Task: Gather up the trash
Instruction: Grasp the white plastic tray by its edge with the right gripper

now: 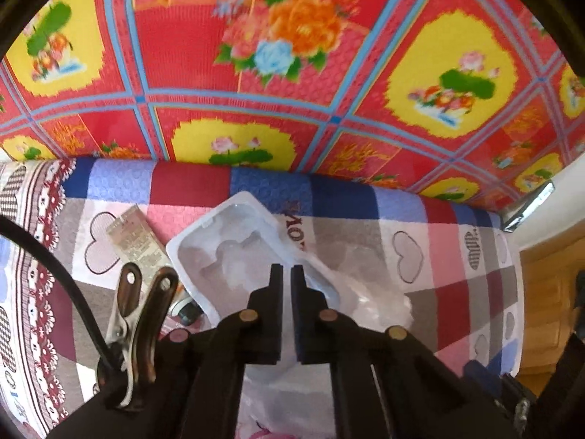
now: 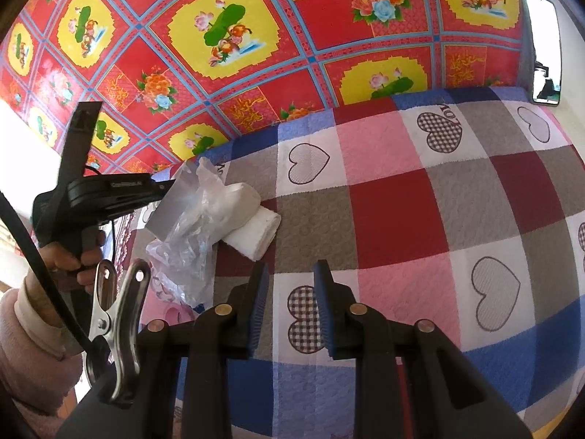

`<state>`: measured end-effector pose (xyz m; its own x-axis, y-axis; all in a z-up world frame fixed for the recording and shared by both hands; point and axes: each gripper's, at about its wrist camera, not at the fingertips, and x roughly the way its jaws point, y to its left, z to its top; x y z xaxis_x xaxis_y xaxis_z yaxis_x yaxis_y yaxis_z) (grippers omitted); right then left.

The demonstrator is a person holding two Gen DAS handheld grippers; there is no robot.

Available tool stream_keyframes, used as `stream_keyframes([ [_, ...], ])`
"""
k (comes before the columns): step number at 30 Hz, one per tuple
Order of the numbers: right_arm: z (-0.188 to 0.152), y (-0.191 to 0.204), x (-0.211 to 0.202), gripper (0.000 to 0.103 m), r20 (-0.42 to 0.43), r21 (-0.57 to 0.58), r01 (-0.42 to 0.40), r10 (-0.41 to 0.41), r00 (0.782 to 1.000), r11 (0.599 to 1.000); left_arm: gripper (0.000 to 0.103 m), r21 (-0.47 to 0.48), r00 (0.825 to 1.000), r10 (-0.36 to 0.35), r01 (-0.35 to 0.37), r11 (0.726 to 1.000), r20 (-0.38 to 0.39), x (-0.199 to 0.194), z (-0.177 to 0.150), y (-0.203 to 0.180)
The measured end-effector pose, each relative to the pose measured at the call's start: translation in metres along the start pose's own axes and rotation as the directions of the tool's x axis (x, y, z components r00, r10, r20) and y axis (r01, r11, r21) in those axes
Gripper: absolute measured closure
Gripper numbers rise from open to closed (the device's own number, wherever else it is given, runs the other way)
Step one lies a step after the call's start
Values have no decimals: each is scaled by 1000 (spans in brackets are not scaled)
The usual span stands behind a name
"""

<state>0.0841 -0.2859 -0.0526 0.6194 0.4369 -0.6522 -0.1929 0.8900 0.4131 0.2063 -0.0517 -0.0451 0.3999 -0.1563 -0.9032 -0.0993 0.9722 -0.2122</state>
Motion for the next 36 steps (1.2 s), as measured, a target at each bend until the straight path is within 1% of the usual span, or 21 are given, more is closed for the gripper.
stream_keyframes([
  [3, 2, 0, 0, 77, 6, -10, -6, 6, 1000, 1000, 99, 29, 999, 1, -2, 1000, 33, -17, -2, -1],
  [7, 4, 2, 1, 77, 9, -20, -14, 15, 1000, 1000, 99, 63, 997, 34, -38, 997, 69, -41, -10, 7],
  [9, 5, 3, 1, 77, 10, -27, -16, 17, 1000, 1000, 99, 53, 998, 35, -38, 998, 59, -46, -15, 14],
  [12, 5, 6, 1, 77, 14, -35, -20, 20, 1000, 999, 99, 27, 999, 14, -15, 1000, 32, -48, -18, 23],
  [14, 5, 7, 0, 77, 16, -39, -22, 22, 1000, 999, 96, 1, 1000, 2, -2, 1000, 13, -46, -18, 26],
  [15, 5, 8, 0, 77, 17, -41, -22, 23, 1000, 999, 91, -6, 1000, 1, -1, 1000, 8, -46, -18, 28],
  [16, 4, 9, -1, 77, 17, -44, -23, 24, 1000, 999, 89, -20, 1000, 5, -5, 1000, 5, -45, -18, 31],
  [18, 4, 12, -1, 77, 12, -52, -25, 26, 1000, 998, 86, -45, 1000, 23, -23, 999, 5, -42, -18, 38],
  [21, 5, 15, -1, 77, 11, -70, -25, 26, 1000, 997, 80, -83, 999, 49, -49, 995, -1, -38, -16, 52],
  [24, 8, 21, 2, 77, 7, -85, -22, 22, 1000, 996, 78, -116, 997, 73, -74, 990, -20, -33, -17, 73],
  [29, 23, 42, 8, 77, 18, -136, -20, 22, 1000, 990, 77, -120, 996, 84, -89, 989, -43, -28, -20, 94],
  [32, 39, 62, 15, 77, 17, -161, -50, 53, 998, 986, 76, -111, 995, 82, -87, 990, -51, -29, -23, 105],
  [33, 46, 73, 19, 77, 19, -186, -58, 62, 998, 981, 76, -111, 996, 79, -84, 990, -52, -29, -23, 107],
  [35, 57, 90, 27, 74, 13, -230, -66, 71, 997, 971, 76, -111, 995, 76, -82, 990, -59, -30, -25, 113],
  [36, 62, 99, 32, 71, 8, -251, -71, 75, 997, 965, 76, -112, 995, 74, -80, 990, -60, -31, -25, 116],
])
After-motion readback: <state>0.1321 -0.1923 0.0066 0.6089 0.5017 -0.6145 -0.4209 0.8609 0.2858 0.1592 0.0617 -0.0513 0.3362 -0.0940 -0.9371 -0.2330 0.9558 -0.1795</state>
